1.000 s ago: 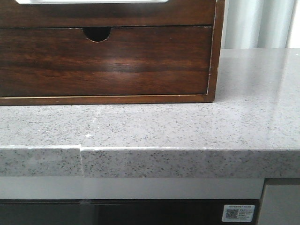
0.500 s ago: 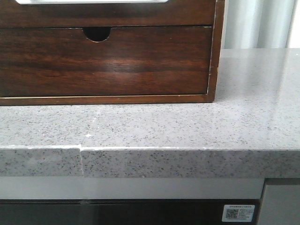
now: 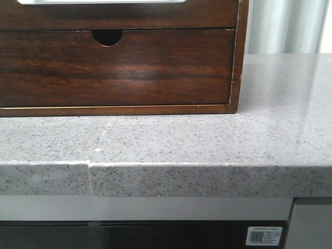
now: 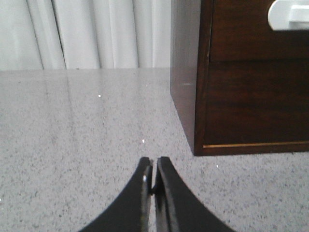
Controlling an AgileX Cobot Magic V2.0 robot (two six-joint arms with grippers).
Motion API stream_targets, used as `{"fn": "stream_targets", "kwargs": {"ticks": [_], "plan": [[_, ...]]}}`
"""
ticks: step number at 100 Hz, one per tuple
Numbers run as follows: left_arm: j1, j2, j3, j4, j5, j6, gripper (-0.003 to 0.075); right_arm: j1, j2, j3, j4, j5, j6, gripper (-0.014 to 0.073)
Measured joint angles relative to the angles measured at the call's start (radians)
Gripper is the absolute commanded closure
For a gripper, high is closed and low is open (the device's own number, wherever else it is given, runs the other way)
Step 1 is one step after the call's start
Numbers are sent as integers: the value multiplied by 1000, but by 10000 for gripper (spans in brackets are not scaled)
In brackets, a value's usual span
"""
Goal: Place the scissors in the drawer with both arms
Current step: 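Move the left gripper toward the white drawer handle of the wooden cabinet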
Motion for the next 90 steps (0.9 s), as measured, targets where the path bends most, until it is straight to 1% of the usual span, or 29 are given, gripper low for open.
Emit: {"fn": "stream_targets", "kwargs": {"ticks": [13,27,38,50,64,82,90], "plan": [[0,0,-2,-31,-30,0,741,0,0,-13,37,8,0,662],[0,0,-35,-106,-33,0,741,0,0,-106,48,41,0,662],[0,0,-120,-132,-16,0,741,0,0,-208,48,91,0,662],[0,2,-241,-136,34,0,741,0,58,-322,40,168,0,662],[0,64,-401,-136,136,0,741,0,164,-450,14,286,0,662],[0,208,-586,-136,354,4,741,0,305,-593,-49,483,0,662],[0,261,-635,-136,424,17,741,0,350,-621,-61,522,0,662]]}}
